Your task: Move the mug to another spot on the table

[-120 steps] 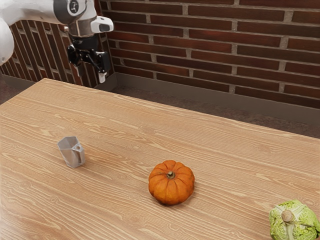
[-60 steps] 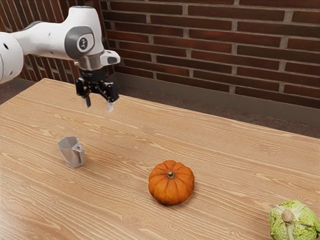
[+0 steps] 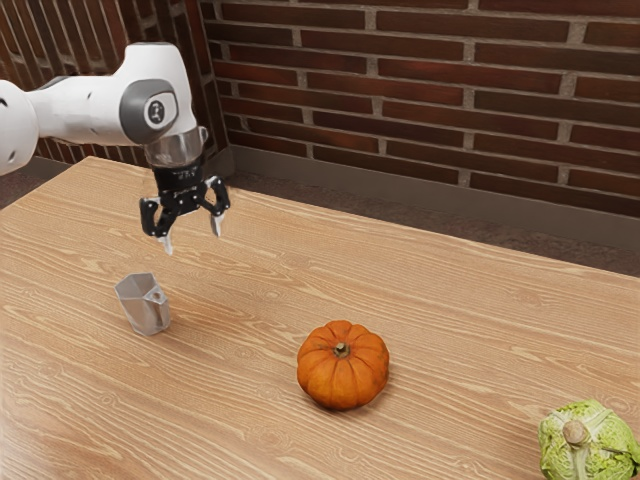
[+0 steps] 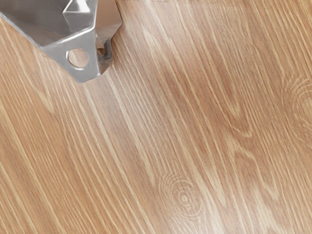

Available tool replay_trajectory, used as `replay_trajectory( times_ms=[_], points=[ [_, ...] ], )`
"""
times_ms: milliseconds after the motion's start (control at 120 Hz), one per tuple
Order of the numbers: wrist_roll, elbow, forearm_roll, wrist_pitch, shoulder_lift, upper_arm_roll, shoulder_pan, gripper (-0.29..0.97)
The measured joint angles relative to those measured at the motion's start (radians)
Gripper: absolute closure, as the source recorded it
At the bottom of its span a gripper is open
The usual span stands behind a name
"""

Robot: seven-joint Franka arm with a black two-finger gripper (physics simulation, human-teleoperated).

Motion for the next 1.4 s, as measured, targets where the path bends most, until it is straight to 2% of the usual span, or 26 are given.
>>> replay_trajectory(
  times_ms=[200,350,583,925,1400],
  points=[
    [-0.228,-0.172,0.058,0.212,-0.023,0.009,0.0,0.0],
    [-0.357,-0.223,0.145,0.324,-0.006,0.02,0.001,0.0],
    [-0.501,-0.311,0.179,0.449,0.04,0.048,0.002,0.0],
    [-0.604,-0.341,0.197,0.518,0.056,0.049,0.002,0.0],
    [-0.621,-0.332,0.238,0.532,0.095,0.08,0.007,0.0]
  ],
)
